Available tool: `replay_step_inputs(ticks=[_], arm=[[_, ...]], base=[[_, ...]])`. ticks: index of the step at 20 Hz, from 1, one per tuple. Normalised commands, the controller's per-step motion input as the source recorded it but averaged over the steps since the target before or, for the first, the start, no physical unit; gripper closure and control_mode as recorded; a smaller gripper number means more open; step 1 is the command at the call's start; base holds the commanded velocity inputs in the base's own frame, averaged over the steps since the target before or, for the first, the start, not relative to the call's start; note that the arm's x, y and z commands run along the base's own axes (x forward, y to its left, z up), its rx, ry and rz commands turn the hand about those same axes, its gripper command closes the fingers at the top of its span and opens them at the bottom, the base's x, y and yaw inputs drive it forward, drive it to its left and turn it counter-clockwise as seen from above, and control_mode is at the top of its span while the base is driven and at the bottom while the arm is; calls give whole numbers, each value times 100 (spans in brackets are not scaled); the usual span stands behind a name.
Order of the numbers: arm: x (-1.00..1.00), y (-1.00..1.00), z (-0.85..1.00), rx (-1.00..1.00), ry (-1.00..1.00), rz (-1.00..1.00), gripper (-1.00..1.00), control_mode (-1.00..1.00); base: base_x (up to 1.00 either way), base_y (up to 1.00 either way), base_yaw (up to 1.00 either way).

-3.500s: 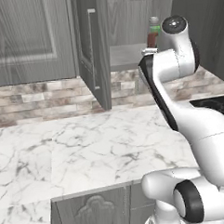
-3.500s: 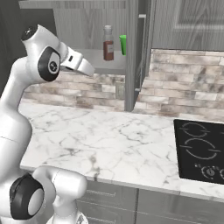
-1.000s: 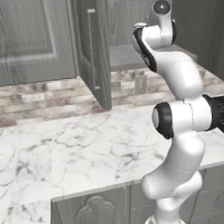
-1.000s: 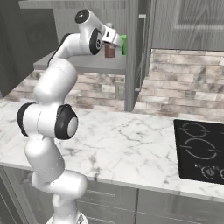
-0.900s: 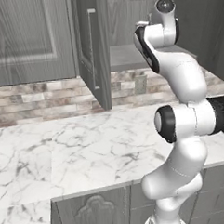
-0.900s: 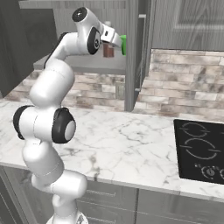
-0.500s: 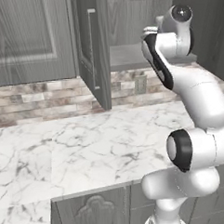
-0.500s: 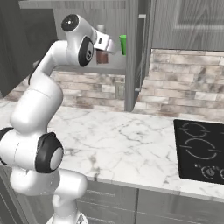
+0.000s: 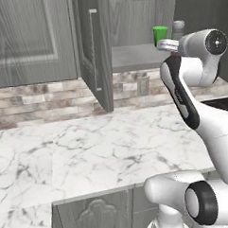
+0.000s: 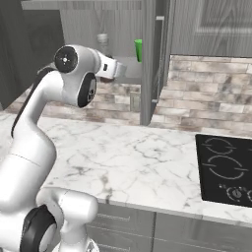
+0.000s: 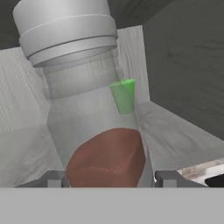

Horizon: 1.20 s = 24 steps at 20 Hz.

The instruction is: Take the cinnamon bottle from the cabinet and place it on the dining table, next to the plate with the cupcake. Then take the chocolate from the dining counter and place it on the cupcake plate.

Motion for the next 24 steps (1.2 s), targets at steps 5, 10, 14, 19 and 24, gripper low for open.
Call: replay_step_inputs(ticks=[5, 10, 14, 19, 24], arm=[[-100, 23, 0, 0, -1, 0, 100, -100], [-100, 19, 0, -2, 9, 0, 100, -100], [-100, 2, -6, -11, 12, -1, 100, -100], [-18, 0, -3, 0, 0, 0, 100, 100], [0, 0, 0, 0, 0, 0, 100, 100]], base=[[0, 0, 0], [0, 0, 0], [0, 0, 0], [-36, 1, 2], [-100, -5, -14]])
